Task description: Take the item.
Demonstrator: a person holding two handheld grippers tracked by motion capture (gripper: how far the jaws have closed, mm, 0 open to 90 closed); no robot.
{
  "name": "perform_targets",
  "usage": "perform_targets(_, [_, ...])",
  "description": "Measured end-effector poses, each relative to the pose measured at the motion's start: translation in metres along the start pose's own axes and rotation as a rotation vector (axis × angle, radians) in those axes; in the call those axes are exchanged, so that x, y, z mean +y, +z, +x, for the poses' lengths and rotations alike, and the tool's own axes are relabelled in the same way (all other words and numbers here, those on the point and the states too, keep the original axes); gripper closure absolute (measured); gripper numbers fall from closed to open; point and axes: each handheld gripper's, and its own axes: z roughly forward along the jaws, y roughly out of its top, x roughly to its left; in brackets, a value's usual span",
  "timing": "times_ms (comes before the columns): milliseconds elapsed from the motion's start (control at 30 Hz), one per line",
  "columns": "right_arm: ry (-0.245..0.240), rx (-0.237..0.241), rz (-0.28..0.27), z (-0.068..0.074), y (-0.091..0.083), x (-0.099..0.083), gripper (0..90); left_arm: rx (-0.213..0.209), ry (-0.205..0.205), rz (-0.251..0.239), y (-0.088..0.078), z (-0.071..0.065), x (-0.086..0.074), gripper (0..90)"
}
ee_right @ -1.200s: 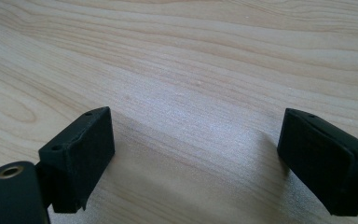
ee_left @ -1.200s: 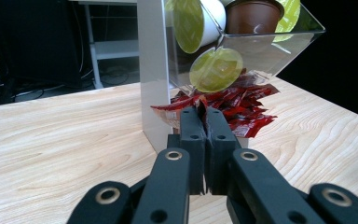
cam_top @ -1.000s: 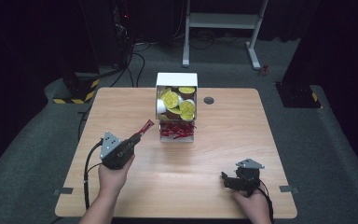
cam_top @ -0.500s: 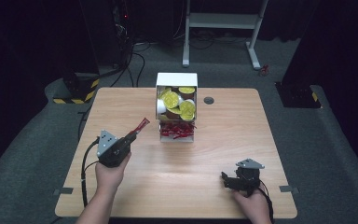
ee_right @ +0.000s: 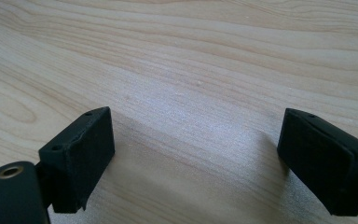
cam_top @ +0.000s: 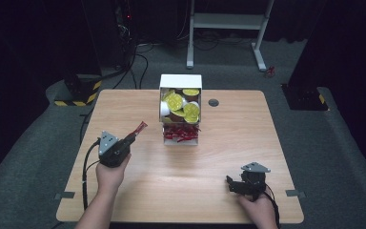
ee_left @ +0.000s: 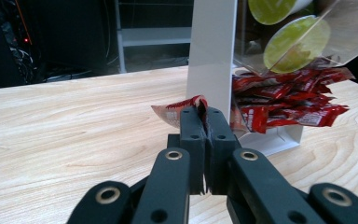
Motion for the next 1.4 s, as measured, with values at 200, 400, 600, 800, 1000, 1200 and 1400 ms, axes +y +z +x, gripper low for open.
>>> perform_targets(200, [0.000, 0.000, 0.000, 0.000, 0.000, 0.000, 10.8, 0.023, -0.008, 0.023, 0.005, 0.006, -0.006, 87.8])
perform_targets(400, [0.001, 0.000, 0.000, 0.000, 0.000, 0.000, 10.8, 0.039, -0.019, 0.048, 0.010, 0.011, -0.014, 87.8])
perform_targets(600, [0.000, 0.000, 0.000, 0.000, 0.000, 0.000, 10.8, 0.056, -0.027, 0.073, 0.014, 0.015, -0.022, 87.8])
perform_targets(800, [0.000, 0.000, 0.000, 0.000, 0.000, 0.000, 10.8, 0.068, -0.034, 0.098, 0.019, 0.018, -0.026, 87.8])
perform_targets(1000, [0.000, -0.001, 0.000, 0.000, 0.000, 0.000, 10.9, 0.072, -0.038, 0.131, 0.027, 0.017, -0.030, 87.7])
perform_targets(1200, [-0.002, 0.000, 0.001, 0.000, 0.000, 0.000, 10.9, 0.088, -0.043, 0.159, 0.039, 0.017, -0.032, 87.1])
perform_targets(1400, [-0.001, 0.001, 0.001, 0.000, 0.000, 0.000, 10.9, 0.097, -0.061, 0.224, 0.053, 0.017, -0.036, 86.3])
